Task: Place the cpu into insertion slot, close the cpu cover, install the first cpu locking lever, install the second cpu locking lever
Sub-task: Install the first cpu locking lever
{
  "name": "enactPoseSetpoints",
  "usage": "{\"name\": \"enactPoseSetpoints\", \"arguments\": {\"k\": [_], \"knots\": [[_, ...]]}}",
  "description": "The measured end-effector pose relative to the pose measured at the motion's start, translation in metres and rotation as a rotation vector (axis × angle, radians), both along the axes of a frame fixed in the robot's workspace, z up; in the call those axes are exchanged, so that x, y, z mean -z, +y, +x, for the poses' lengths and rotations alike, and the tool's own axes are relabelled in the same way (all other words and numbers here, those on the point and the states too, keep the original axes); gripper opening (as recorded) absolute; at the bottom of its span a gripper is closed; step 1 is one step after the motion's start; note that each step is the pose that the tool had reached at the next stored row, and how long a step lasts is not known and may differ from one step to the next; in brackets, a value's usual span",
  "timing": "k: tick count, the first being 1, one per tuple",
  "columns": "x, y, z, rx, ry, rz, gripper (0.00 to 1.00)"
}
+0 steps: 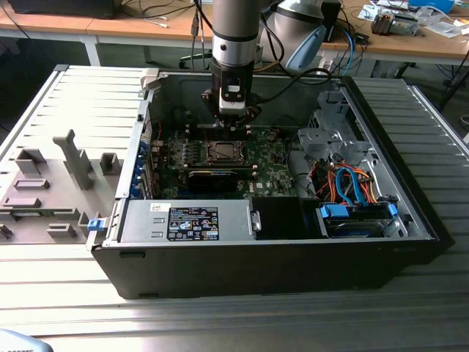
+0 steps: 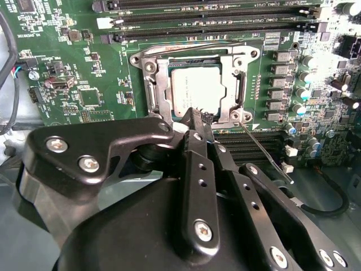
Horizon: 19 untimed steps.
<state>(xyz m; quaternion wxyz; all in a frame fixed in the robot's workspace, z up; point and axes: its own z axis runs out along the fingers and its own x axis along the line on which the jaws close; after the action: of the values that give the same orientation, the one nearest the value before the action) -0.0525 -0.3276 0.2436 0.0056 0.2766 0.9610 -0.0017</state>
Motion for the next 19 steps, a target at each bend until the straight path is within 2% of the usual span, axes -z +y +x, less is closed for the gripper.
{"name": "enactPoseSetpoints", "arguments": {"k": [19], "knots": [[0.0001,0.0,0.0,-0.015,0.0,-0.0001,0.11]]}}
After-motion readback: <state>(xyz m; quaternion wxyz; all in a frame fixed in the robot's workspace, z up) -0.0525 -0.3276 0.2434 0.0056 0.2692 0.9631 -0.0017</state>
